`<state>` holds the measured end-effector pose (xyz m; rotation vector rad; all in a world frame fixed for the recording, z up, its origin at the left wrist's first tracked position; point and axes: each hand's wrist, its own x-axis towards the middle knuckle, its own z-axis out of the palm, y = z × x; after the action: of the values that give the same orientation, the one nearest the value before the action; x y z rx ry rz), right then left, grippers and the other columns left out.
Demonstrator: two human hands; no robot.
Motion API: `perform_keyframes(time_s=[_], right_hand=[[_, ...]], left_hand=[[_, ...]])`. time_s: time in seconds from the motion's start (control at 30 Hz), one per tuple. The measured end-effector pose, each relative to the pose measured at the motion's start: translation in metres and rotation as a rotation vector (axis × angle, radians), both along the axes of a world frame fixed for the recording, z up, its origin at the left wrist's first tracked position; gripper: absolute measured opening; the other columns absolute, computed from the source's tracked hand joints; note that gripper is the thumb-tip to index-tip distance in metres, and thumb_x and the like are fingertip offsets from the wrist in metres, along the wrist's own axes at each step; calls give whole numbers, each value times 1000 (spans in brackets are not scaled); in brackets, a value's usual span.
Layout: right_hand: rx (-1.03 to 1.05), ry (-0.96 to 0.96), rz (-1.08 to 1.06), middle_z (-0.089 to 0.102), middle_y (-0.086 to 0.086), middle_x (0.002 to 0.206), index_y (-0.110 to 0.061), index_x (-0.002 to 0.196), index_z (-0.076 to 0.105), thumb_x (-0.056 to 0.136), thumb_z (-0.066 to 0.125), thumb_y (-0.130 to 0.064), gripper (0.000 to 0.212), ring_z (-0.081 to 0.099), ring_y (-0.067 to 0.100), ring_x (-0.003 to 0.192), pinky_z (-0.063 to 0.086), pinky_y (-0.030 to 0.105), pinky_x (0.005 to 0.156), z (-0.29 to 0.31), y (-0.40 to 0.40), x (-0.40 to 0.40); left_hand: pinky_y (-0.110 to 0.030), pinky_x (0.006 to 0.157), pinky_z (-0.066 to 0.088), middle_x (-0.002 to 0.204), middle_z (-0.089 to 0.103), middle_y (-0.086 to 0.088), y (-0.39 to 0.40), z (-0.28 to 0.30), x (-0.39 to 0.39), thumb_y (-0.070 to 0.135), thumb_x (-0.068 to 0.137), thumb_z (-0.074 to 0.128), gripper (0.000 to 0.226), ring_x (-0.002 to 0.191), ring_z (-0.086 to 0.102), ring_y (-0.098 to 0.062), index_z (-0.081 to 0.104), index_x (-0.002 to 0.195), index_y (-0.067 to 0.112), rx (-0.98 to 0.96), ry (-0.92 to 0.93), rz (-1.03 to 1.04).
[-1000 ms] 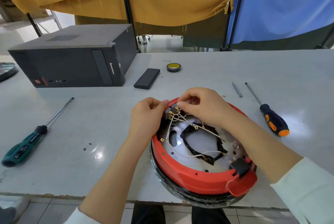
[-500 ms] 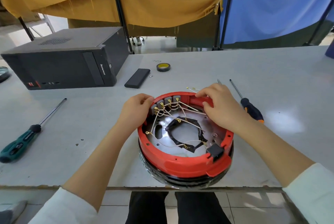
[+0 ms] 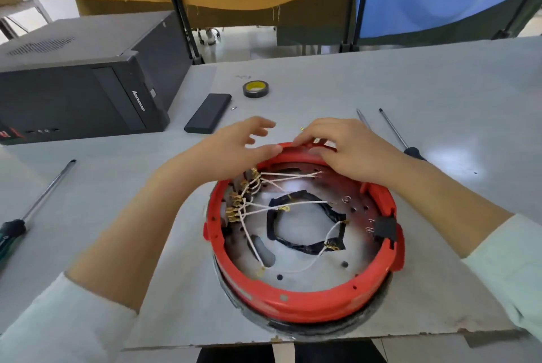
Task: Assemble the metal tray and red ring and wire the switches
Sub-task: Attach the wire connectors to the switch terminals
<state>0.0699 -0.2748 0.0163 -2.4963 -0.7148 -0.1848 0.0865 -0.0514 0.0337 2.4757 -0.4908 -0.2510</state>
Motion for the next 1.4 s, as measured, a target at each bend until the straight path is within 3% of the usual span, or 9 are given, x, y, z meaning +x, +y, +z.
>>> perform_keyframes(time_s=[0.17, 0.27, 0.33, 0.53, 0.7, 0.87, 1.1, 1.27, 1.4], right_hand=[[0, 101, 1, 63, -17, 106, -31, 108, 67, 87, 62, -13, 28, 57, -3, 95, 45, 13, 84, 7, 6, 8], [-30, 202, -86, 59, -21, 105, -37, 113, 60, 86, 66, -29, 29, 58, -4, 89, 46, 17, 77, 11, 0, 5], [-90, 223, -151, 60, -16, 111, -34, 119, 58, 86, 66, -32, 34, 58, 3, 88, 45, 21, 75, 13, -3, 1], [-382, 133, -308, 63, -1, 118, -29, 117, 59, 90, 57, -24, 28, 58, 24, 103, 49, 39, 87, 15, 6, -3], [-343, 68, -195, 63, -10, 118, -39, 116, 59, 91, 57, -24, 29, 56, 19, 107, 46, 36, 84, 11, 22, 1], [-232, 92, 2, 63, -8, 126, -33, 125, 61, 92, 58, -21, 35, 55, 18, 116, 43, 39, 96, 14, 42, -1], [-90, -79, -14, 60, -10, 90, -26, 98, 68, 87, 62, -22, 13, 50, 3, 78, 38, 20, 74, 22, 34, -30], [-406, 75, 8, 61, -5, 105, -25, 107, 64, 87, 62, -31, 21, 57, 15, 98, 46, 33, 85, 6, 34, -49], [-370, 56, -24, 57, -8, 99, -24, 108, 64, 87, 64, -31, 23, 56, 15, 97, 45, 31, 82, -4, 34, -52]], left_hand=[[-21, 95, 40, 120, 63, 10, -9, -13, 6, 26, 100, 48, 29, 111, 56, -9, 57, 128, 29, 19, 22, -82], [-6, 72, 35, 104, 63, 12, 2, -20, -2, 25, 101, 47, 24, 90, 56, -2, 61, 120, 31, -27, -32, 65], [-12, 64, 35, 101, 61, 8, 9, -25, -11, 26, 101, 44, 25, 81, 54, -4, 59, 122, 29, -30, -65, 205], [-30, 80, 31, 128, 59, -15, 13, -32, -46, 23, 103, 36, 41, 114, 53, -34, 36, 144, 20, 118, -150, 411], [-38, 99, 37, 150, 36, -7, 16, -15, -52, 49, 96, 45, 63, 129, 45, -31, 19, 150, 31, 249, -107, 311], [-32, 112, 32, 149, 41, -1, -6, -8, -32, 30, 98, 52, 55, 135, 41, -17, 30, 148, 27, 26, -73, 49], [-22, 80, 32, 118, 64, 0, -4, -28, -35, 21, 102, 42, 28, 109, 55, -19, 58, 125, 25, -27, -90, 131], [-27, 80, 35, 117, 64, -4, -3, -33, -47, 23, 103, 40, 28, 105, 56, -23, 58, 124, 25, -40, -117, 242], [-28, 79, 36, 115, 64, -6, -4, -34, -53, 24, 103, 40, 27, 101, 56, -24, 57, 124, 24, -48, -128, 271]])
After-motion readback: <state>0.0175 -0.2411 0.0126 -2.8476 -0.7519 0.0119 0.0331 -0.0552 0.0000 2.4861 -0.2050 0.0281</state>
